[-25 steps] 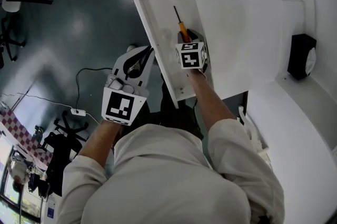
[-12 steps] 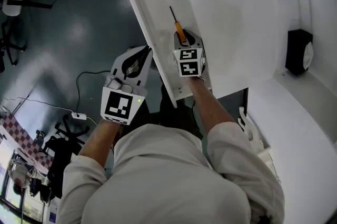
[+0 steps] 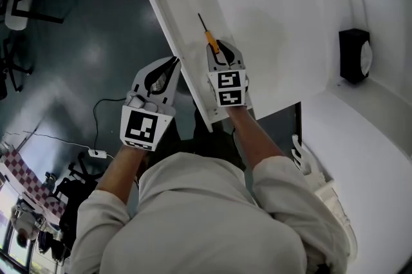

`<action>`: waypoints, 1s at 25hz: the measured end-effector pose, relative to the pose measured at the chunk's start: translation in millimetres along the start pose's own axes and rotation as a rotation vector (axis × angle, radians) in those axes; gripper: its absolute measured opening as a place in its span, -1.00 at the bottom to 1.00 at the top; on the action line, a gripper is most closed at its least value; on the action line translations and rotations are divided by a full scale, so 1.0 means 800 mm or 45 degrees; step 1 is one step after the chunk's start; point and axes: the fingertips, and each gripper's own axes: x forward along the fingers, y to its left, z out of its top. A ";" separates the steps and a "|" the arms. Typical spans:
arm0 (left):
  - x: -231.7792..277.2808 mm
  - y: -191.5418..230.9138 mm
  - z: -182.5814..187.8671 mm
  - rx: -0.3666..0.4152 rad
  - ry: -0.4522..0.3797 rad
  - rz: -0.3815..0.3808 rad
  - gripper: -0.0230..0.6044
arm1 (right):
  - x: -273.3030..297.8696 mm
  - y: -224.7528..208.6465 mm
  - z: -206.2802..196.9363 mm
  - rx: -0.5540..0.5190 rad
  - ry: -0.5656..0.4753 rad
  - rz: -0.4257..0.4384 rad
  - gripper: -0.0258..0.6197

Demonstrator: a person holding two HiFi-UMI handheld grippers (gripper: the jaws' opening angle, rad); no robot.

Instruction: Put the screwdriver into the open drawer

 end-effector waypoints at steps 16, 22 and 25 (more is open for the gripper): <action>-0.043 -0.012 0.046 0.102 -0.094 0.017 -0.87 | -0.127 -0.026 0.071 -0.016 -0.253 -0.111 -0.64; -0.061 -0.017 0.059 0.131 -0.127 0.030 -0.87 | -0.170 -0.028 0.089 -0.025 -0.327 -0.140 -0.68; -0.071 -0.018 0.064 0.145 -0.144 0.035 -0.87 | -0.193 -0.027 0.099 -0.032 -0.365 -0.155 -0.71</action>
